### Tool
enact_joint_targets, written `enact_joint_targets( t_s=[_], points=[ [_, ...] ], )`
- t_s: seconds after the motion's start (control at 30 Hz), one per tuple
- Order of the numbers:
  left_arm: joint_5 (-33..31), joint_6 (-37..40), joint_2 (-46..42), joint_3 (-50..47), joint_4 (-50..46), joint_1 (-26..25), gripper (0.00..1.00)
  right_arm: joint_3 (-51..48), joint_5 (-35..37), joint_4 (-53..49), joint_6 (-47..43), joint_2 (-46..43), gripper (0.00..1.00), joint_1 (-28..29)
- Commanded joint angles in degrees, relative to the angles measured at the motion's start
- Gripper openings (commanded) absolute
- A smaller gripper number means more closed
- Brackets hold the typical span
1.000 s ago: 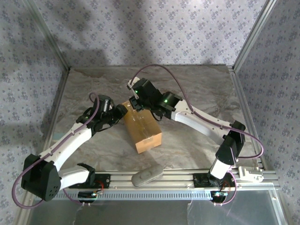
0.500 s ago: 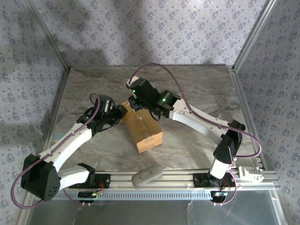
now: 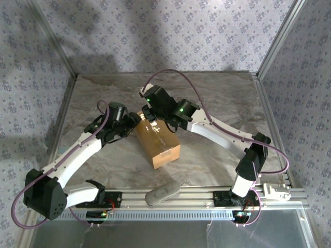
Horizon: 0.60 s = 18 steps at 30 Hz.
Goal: Unpack the express box
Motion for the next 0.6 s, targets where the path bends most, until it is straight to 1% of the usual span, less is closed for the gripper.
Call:
enact_joint_targets(
  t_s=[0.0,0.1,0.23,0.3,0.5,0.57],
  points=[
    [-4.2,3.7,-1.5,4.6,-5.9,1.0,0.62,-3.0,-2.3,-0.4,0.1,-2.2,0.0,-0.6],
    [-2.6,7.5,-1.4,6.2,-7.3,3.3,0.62,-5.4,-3.6,1.4,0.3,-3.2,0.0,-1.4],
    [3.0,13.7,1.1,8.2,-5.7,7.2,0.61,-7.4,-5.8,3.4,0.0,-4.3,0.0,-2.2],
    [6.4,17.5,4.0,10.1,-5.1,8.7,0.6,-7.8,-7.0,3.9,-0.3,-4.3,0.0,-2.6],
    [13.1,25.0,10.1,15.0,-2.4,9.3,0.55,-6.7,-10.4,4.1,-2.2,-3.4,0.0,-3.6],
    [14.0,27.5,11.0,16.0,-2.2,9.4,0.53,-6.5,-11.4,4.3,-3.1,-3.2,0.0,-4.2]
  ],
)
